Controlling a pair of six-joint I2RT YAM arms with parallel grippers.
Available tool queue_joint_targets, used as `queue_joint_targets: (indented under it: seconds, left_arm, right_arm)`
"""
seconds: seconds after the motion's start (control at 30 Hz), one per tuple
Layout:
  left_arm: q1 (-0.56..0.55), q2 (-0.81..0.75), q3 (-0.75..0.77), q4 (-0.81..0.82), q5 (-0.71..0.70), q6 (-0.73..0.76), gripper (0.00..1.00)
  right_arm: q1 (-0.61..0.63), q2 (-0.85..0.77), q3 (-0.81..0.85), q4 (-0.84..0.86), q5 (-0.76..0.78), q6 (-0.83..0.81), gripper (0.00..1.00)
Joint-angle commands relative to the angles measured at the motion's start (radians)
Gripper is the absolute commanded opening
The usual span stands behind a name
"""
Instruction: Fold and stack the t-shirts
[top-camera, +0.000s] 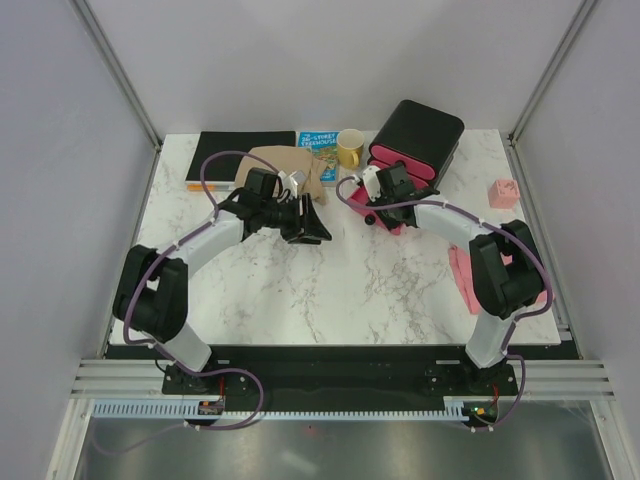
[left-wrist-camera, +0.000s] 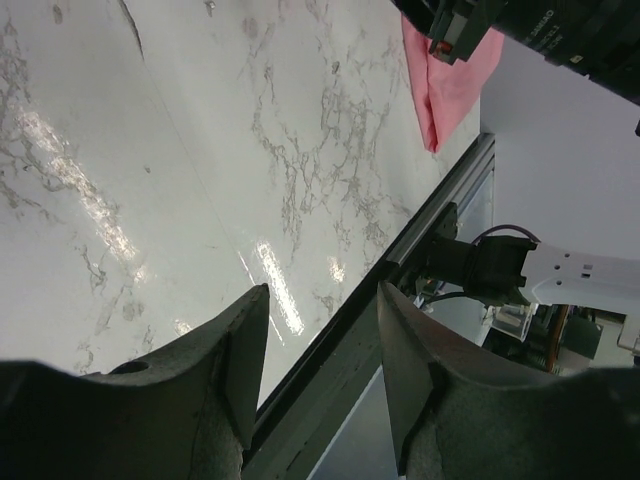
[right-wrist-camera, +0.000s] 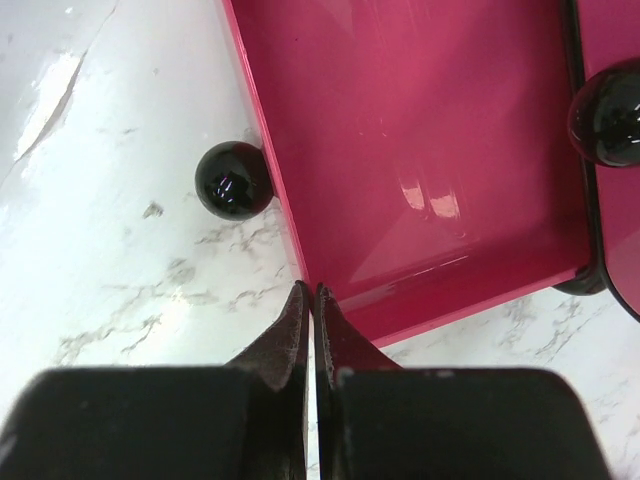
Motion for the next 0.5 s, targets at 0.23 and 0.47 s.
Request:
queue_joint_targets:
  seconds: [0.23, 0.47]
  left_arm:
    - [0.014, -0.084, -0.005, -0.032, -0.01, 0.045, 0.54]
    - [0.031, -0.107, -0.011, -0.04, -0.019, 0.051, 0.54]
  right_arm:
    - [0.017, -0.082, -0.014, 0.008, 0.011, 0.06, 0.0]
    - [0.112, -0.127, -0.034, -0.038, 0.011, 0.098, 0.0]
